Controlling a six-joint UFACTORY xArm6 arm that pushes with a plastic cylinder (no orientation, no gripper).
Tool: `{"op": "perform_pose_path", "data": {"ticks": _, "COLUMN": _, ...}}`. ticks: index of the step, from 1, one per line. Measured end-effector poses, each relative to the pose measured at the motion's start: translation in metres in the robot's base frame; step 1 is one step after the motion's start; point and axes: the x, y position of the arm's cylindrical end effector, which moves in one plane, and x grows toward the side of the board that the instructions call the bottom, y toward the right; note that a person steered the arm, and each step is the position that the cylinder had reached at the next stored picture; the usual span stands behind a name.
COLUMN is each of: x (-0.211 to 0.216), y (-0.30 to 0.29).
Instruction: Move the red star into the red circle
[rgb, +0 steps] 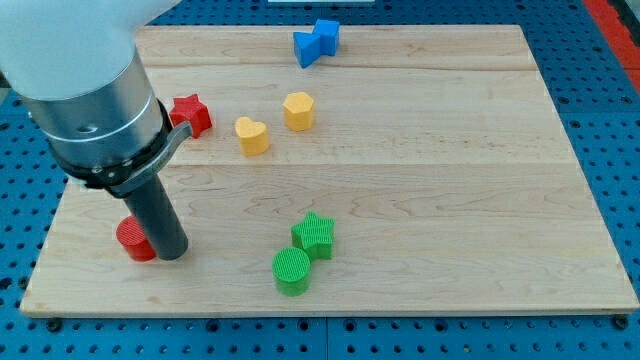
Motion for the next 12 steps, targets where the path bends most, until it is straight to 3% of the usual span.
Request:
{"op": "perform_pose_path", "data": {"ticks": 1, "x": -0.022, "y": 0.019}}
{"op": "perform_pose_path", "data": {"ticks": 3, "x": -0.165, "y": 0.046}}
{"op": "perform_pose_path", "data": {"ticks": 4, "x": -0.188, "y": 0.042}}
{"op": "perform_pose_path", "data": {"ticks": 6, "x": -0.209, "y": -0.014}}
{"op": "perform_pose_path", "data": {"ticks": 7, "x": -0.181, "y": -0.051}}
{"op": "perform_pose_path", "data": {"ticks": 8, "x": -0.175, "y": -0.051}}
{"op": "perform_pose_path", "data": {"ticks": 9, "x": -0.203, "y": -0.042}}
{"op": "perform_pose_path", "data": {"ticks": 10, "x": -0.195, "y": -0.065}}
{"op": "perform_pose_path", "data": {"ticks": 12, "x": -0.157, "y": -0.039}}
